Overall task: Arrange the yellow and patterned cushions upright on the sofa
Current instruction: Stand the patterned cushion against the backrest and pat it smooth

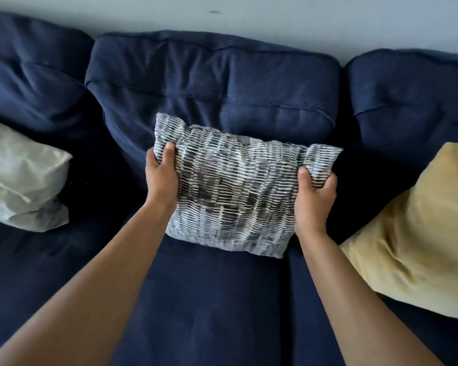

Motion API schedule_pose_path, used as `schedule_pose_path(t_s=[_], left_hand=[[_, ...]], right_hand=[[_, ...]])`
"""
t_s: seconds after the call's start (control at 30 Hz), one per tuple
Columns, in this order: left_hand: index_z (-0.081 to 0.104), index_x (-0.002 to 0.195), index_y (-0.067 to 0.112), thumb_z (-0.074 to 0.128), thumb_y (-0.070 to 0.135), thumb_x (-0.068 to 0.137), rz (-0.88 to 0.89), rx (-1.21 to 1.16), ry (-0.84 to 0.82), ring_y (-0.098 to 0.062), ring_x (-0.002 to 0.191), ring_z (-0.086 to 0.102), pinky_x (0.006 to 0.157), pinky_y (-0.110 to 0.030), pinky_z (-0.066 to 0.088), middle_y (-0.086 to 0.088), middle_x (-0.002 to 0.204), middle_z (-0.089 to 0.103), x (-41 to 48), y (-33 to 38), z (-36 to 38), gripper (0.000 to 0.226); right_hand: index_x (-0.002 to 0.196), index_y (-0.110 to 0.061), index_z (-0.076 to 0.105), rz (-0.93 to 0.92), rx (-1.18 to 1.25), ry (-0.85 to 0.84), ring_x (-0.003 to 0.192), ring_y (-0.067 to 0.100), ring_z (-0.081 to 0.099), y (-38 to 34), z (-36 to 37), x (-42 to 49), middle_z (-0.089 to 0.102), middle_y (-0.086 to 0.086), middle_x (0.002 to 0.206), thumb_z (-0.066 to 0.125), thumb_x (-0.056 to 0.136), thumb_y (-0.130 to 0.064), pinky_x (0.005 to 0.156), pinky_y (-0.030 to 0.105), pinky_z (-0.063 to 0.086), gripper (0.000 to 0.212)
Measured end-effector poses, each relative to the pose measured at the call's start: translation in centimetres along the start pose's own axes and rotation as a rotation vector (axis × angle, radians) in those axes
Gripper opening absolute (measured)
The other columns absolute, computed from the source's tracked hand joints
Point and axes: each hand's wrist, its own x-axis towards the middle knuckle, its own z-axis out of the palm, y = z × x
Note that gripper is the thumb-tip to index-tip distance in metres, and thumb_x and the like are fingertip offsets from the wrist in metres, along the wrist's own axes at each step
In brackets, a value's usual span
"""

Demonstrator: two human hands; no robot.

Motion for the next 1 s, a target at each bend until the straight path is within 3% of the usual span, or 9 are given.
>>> schedule_pose_path(t_s=[0.1,0.23,0.33,0.5,0.63,0.73,0.83,0.9,1.0], left_hand=[[0.060,0.105,0.045,0.054,0.054,0.095,0.056,0.001,0.001,-0.005,0.101,0.068,0.090,-0.029,0.054,0.012,0.110,0.071,0.5,-0.1,-1.1,0.014],[0.048,0.133,0.022,0.054,0.060,0.094,-0.099,0.008,-0.033,-0.020,0.123,0.058,0.110,-0.046,0.044,-0.003,0.133,0.060,1.2,-0.8,-2.2,0.055],[0.054,0.135,0.016,0.056,0.063,0.090,-0.110,-0.017,-0.079,-0.023,0.123,0.060,0.109,-0.047,0.046,-0.005,0.133,0.064,2.4,0.3,-2.8,0.065],[0.070,0.096,0.020,0.064,0.037,0.096,-0.098,-0.049,-0.087,-0.013,0.081,0.074,0.071,-0.029,0.059,0.002,0.090,0.078,4.0,1.6,-2.7,0.018],[0.060,0.091,0.025,0.060,0.031,0.100,-0.060,-0.090,0.054,-0.010,0.076,0.064,0.075,-0.032,0.059,0.005,0.084,0.068,4.1,1.5,-3.0,0.011],[0.056,0.096,0.027,0.058,0.033,0.101,-0.043,-0.049,0.119,-0.008,0.079,0.061,0.079,-0.032,0.054,0.007,0.090,0.063,3.3,0.9,-2.5,0.009],[0.051,0.127,0.029,0.058,0.046,0.097,0.143,0.219,0.250,-0.013,0.116,0.057,0.107,-0.039,0.044,0.006,0.127,0.059,1.8,1.2,-1.5,0.035],[0.037,0.149,0.023,0.052,0.047,0.100,0.452,0.484,0.284,-0.021,0.146,0.033,0.123,-0.043,0.021,-0.002,0.157,0.038,0.2,1.0,-0.7,0.057],[0.025,0.157,0.009,0.044,0.031,0.105,0.914,0.779,0.068,-0.033,0.155,0.012,0.124,-0.047,-0.002,-0.012,0.166,0.018,-2.3,-1.0,0.6,0.060]], right_hand=[[0.115,-0.019,0.056,-0.045,-0.032,-0.004,0.083,-0.015,0.062,0.1,0.3,-0.7,0.065,-0.015,0.102,0.067,0.093,-0.025,0.072,0.005,0.046,0.026],[0.132,-0.016,0.054,0.070,0.009,-0.049,0.104,0.003,0.065,0.8,0.6,-1.6,0.067,-0.005,0.120,0.070,0.090,-0.034,0.089,0.024,0.053,0.048],[0.135,-0.018,0.054,0.045,0.045,-0.044,0.109,-0.001,0.063,0.8,0.3,-1.4,0.065,-0.007,0.125,0.071,0.090,-0.035,0.089,0.016,0.052,0.051],[0.091,-0.027,0.067,-0.066,-0.029,0.063,0.071,-0.012,0.061,-0.8,0.5,0.1,0.068,-0.013,0.085,0.066,0.091,-0.022,0.066,0.009,0.046,0.006],[0.082,-0.028,0.065,-0.146,-0.096,0.084,0.067,-0.011,0.059,-1.6,0.5,0.8,0.066,-0.014,0.079,0.067,0.090,-0.024,0.067,0.013,0.046,0.010],[0.094,-0.019,0.066,-0.076,-0.170,0.102,0.077,-0.002,0.061,-1.1,0.5,0.6,0.067,-0.011,0.086,0.066,0.093,-0.024,0.083,0.035,0.053,0.005],[0.126,-0.016,0.059,-0.155,-0.301,0.195,0.125,0.019,0.055,-1.5,0.8,-0.2,0.060,0.003,0.134,0.063,0.095,-0.032,0.112,0.051,0.034,0.036],[0.144,-0.010,0.045,-0.461,-0.408,0.225,0.145,0.023,0.036,-2.0,1.5,-1.5,0.040,0.012,0.156,0.058,0.099,-0.032,0.117,0.049,0.024,0.052],[0.155,-0.006,0.029,-0.935,-0.683,0.006,0.153,0.026,0.019,-1.2,3.6,-4.1,0.021,0.012,0.164,0.046,0.104,-0.032,0.123,0.048,0.012,0.060]])
